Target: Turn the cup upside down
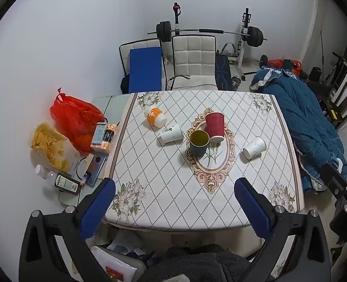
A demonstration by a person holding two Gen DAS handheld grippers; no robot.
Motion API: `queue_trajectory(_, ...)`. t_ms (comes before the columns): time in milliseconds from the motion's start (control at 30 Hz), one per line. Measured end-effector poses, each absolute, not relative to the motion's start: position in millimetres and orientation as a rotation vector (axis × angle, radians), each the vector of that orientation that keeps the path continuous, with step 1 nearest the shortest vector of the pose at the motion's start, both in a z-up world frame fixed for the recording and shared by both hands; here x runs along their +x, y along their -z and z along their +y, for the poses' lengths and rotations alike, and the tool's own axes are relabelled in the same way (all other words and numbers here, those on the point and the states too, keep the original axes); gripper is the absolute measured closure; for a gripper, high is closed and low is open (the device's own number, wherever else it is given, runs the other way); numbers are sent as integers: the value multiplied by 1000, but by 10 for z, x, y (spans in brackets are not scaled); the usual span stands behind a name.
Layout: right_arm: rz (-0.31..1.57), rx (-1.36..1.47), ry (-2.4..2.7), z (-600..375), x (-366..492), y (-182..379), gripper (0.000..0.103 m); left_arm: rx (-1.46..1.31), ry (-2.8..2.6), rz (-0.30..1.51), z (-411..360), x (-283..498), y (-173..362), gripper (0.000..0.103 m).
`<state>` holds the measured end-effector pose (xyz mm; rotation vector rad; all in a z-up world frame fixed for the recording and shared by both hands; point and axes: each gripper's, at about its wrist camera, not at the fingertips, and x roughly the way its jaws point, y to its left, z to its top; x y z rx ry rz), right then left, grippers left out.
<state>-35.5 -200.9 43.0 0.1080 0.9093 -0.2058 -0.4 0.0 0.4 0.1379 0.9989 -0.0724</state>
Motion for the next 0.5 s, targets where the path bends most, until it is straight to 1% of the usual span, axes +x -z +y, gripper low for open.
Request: queue_trajectory(500, 905, 119, 208, -2031, -482, -434, 0, 120, 80, 999, -8, -10, -81, 0)
